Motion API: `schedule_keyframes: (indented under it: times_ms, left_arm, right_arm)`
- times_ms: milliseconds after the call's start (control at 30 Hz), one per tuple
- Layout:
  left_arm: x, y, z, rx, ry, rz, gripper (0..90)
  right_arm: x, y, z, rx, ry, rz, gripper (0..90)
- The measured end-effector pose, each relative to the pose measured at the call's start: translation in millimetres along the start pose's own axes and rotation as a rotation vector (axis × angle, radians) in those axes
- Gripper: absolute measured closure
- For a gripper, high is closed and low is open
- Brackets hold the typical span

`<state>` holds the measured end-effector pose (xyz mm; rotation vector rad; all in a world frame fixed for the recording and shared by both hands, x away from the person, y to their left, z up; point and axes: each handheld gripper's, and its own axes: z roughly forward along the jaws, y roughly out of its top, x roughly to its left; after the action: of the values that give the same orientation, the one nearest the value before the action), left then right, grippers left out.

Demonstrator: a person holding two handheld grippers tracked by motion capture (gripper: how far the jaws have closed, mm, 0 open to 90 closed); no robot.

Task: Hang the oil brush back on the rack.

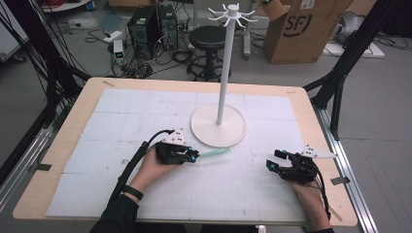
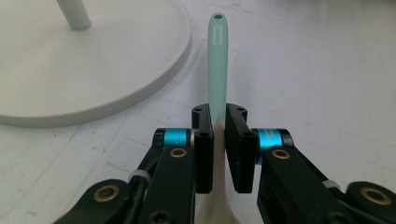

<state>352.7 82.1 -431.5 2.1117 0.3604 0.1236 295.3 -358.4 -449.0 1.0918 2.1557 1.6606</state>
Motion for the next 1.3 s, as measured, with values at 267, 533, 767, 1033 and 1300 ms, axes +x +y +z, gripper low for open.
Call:
schedule_keyframes:
  times_ms: [267, 533, 767, 1033, 1300]
  left_arm:
    - [-2.9, 11.3, -23.9, -0.101, 0.025, -0.045, 82.1]
    - [-2.5, 16.7, -41.4, -0.175, 0.030, -0.085, 82.1]
    - [-1.6, 23.2, -60.4, -0.213, 0.043, -0.111, 82.1]
    - [1.2, 28.5, -80.9, -0.273, 0.041, -0.131, 82.1]
    - [3.9, 38.7, -103.3, -0.282, 0.076, -0.129, 82.1]
  right_arm:
    - [0.0, 0.0, 0.0, 0.000, -0.001, -0.001, 31.2]
    - [0.0, 0.0, 0.1, 0.000, -0.001, -0.001, 31.2]
    - [0.1, 0.0, 0.1, 0.002, 0.000, 0.001, 31.2]
    - [0.1, 0.0, 0.1, 0.002, -0.001, 0.001, 31.3]
    - [-0.1, 0.0, 0.1, 0.003, -0.001, 0.000, 31.3]
